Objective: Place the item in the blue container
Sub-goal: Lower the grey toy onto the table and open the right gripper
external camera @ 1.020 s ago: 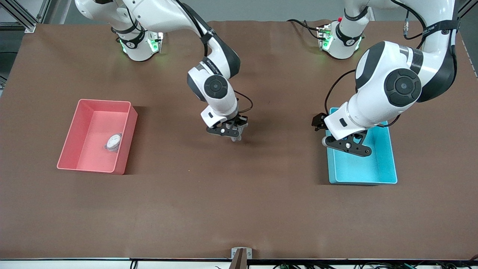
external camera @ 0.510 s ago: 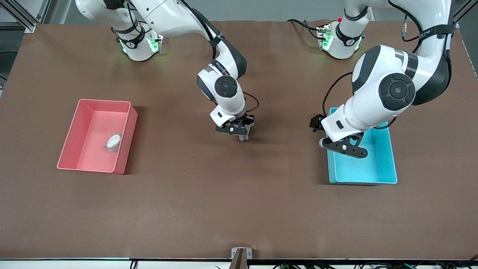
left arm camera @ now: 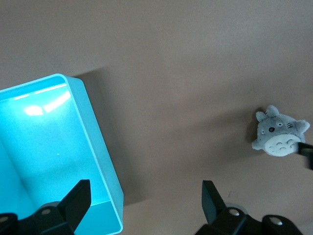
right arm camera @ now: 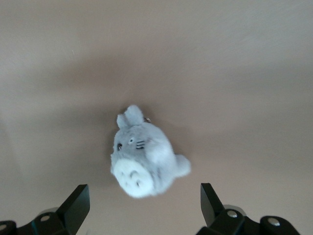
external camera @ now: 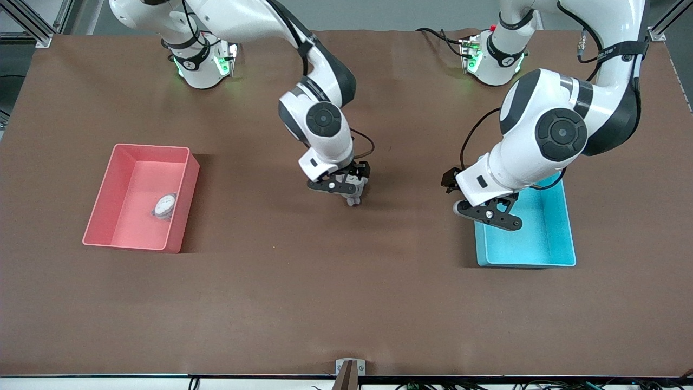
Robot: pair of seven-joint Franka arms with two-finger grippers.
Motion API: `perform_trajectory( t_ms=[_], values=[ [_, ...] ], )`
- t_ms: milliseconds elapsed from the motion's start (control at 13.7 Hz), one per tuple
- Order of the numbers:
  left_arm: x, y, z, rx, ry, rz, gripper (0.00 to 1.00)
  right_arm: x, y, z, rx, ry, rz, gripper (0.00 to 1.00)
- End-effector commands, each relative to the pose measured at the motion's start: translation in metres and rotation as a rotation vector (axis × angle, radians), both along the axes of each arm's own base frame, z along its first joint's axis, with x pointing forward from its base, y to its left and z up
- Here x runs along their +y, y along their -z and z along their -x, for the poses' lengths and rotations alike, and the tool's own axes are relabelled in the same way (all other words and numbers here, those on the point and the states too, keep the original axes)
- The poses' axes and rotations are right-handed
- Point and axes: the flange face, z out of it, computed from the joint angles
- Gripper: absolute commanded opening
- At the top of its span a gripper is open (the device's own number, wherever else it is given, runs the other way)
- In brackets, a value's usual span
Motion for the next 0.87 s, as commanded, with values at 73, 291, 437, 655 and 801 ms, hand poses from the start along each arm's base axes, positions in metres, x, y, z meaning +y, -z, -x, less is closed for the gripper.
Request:
perform_trajectory(
  t_ms=[73,291,437,655,801],
  values=[
    [0.002,0.005,-0.003,0.005,-0.032,-0.001,1.00,-0.117,-0.109,-0.031,0.082,-0.085,-0.012,1.00],
    [-0.009,0.013,-0.007,-0.020,-0.035,0.006,1.00,-0.218,-0.141,-0.058,0.135,-0.173,-0.032,1.00],
    [-0.013,0.025,-0.012,-0.031,-0.042,0.007,1.00,-0.293,-0.144,-0.079,0.161,-0.243,-0.066,1.00],
    [-0.030,0.047,-0.014,-0.045,-0.023,0.012,1.00,-0.425,-0.122,-0.101,0.147,-0.390,-0.139,1.00],
    [-0.041,0.056,-0.016,-0.066,-0.019,0.021,1.00,-0.487,-0.110,-0.106,0.110,-0.429,-0.143,1.00]
  ],
)
